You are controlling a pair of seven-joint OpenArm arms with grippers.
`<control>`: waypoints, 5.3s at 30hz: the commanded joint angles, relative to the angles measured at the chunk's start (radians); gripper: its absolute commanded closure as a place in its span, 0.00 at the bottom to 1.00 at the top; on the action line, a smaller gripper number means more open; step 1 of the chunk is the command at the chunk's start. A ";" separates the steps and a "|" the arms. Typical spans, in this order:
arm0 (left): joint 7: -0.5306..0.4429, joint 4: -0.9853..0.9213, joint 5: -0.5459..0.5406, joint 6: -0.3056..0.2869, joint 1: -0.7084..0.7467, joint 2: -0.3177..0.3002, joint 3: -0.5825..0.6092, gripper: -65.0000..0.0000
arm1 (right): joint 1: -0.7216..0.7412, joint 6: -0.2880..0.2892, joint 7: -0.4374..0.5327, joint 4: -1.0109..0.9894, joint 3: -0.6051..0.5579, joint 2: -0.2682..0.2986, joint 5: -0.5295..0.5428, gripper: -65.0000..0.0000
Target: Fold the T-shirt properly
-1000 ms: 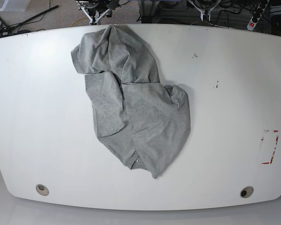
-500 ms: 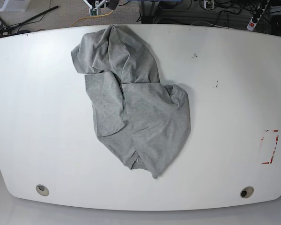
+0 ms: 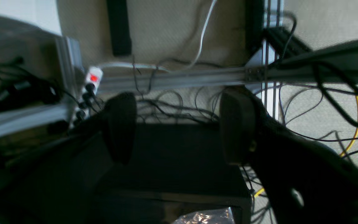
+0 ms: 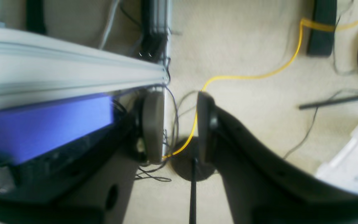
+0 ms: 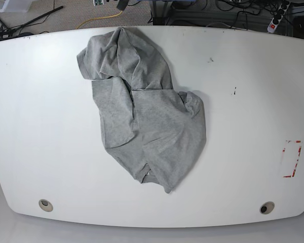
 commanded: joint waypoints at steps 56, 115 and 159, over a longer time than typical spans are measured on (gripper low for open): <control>-0.014 1.137 -0.453 0.005 0.580 -0.032 -0.026 0.40 | 0.102 0.004 -0.356 0.813 0.059 0.295 0.559 0.73; -0.012 1.129 -0.445 0.002 0.324 -0.040 -0.074 0.40 | 1.505 0.145 -0.460 -0.655 -0.283 0.215 0.317 0.41; 0.305 1.140 -0.447 0.002 0.227 -0.038 0.014 0.40 | 1.511 0.137 -0.597 -0.379 -0.287 0.121 0.309 1.00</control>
